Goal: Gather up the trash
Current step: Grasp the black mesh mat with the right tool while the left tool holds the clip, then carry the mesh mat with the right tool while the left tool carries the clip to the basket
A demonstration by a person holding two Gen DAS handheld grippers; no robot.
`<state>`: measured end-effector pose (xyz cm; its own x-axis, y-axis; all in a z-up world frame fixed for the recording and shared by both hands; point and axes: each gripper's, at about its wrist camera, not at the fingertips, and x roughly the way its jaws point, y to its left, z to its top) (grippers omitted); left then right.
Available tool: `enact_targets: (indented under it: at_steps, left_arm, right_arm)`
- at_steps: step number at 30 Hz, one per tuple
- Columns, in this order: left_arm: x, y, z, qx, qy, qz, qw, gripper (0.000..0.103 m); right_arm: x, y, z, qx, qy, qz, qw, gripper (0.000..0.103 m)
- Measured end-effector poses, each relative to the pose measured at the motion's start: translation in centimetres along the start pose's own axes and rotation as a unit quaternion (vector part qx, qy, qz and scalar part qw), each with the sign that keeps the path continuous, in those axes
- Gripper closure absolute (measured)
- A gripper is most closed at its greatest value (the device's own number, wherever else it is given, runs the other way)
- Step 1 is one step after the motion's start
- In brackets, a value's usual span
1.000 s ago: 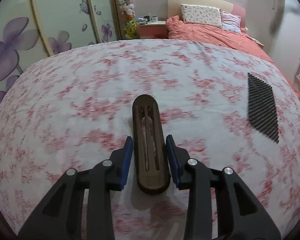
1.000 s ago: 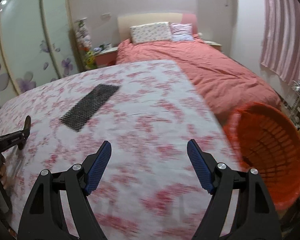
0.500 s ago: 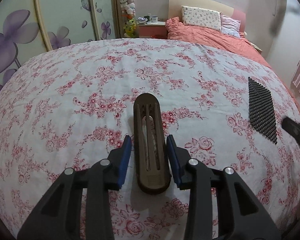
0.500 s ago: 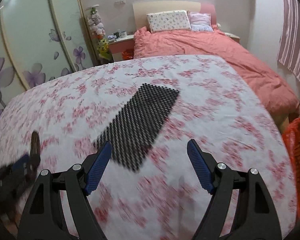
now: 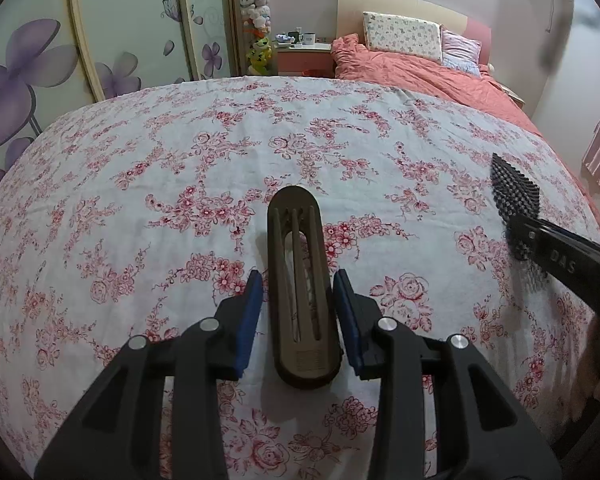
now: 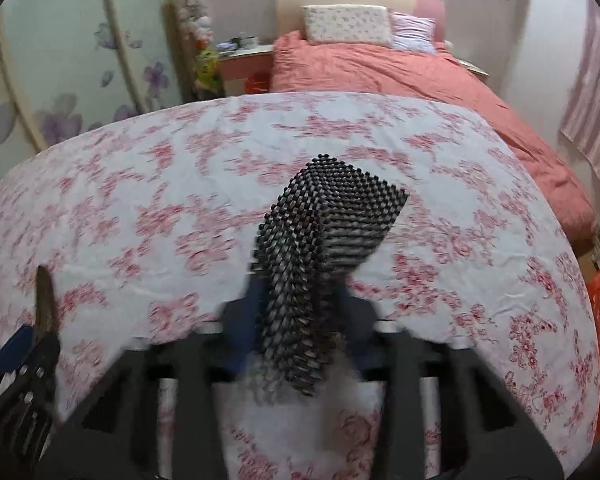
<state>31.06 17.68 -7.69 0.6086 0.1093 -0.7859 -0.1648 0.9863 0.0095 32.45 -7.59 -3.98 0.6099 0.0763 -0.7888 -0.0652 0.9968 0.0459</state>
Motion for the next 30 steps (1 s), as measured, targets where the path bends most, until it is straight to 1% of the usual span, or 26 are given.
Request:
enact_targets:
  at_steps: [2,7,10,15,19,20,21,22,24,26,30]
  left_arm:
    - [0.0,0.0,0.0,-0.001,0.0,-0.001,1.0,0.065]
    - [0.0,0.0,0.0,0.001,0.0,0.001,1.0,0.065]
    - [0.0,0.0,0.0,0.0,0.0,0.0,1.0,0.065]
    - [0.0,0.0,0.0,0.0,0.0,0.0,1.0,0.065]
    - [0.0,0.0,0.0,0.002,0.0,0.002,1.0,0.065]
    - [0.0,0.0,0.0,0.002,0.0,0.002,1.0,0.065]
    - [0.0,0.1,0.0,0.001,0.0,0.002,1.0,0.065]
    - [0.0,0.1,0.0,0.001,0.0,0.001,1.0,0.064]
    - [0.0,0.1,0.0,0.0,0.0,0.001,1.0,0.064]
    - [0.0,0.0,0.0,0.0,0.0,0.001,1.0,0.064]
    - [0.0,0.1,0.0,0.0,0.0,0.0,1.0,0.064]
  right_arm:
    - [-0.3,0.0,-0.2,-0.006,0.003,0.002,1.0,0.089]
    - [-1.5,-2.2,-1.1,0.022,0.005,0.022,1.0,0.09]
    - [-2.8,-4.1,-2.2,0.032,-0.001,0.015,0.999,0.09]
    - [-4.5,-7.5,-4.8,0.046,0.007,0.0,0.999,0.09]
    - [-5.4,-9.2,-6.1,0.058,0.003,0.005,0.998,0.09]
    - [-5.6,-9.5,-6.2,0.059,0.001,0.006,0.998,0.088]
    - [-5.5,-9.5,-6.2,0.06,0.0,0.008,0.998,0.083]
    - [-5.4,-9.4,-6.2,0.06,-0.001,0.005,0.998,0.081]
    - [-5.3,-9.6,-6.2,0.063,-0.002,0.007,0.998,0.07]
    - [-5.1,-9.6,-6.1,0.064,-0.005,0.01,0.998,0.066]
    - [-5.0,-9.8,-6.4,0.058,-0.012,0.002,0.998,0.066]
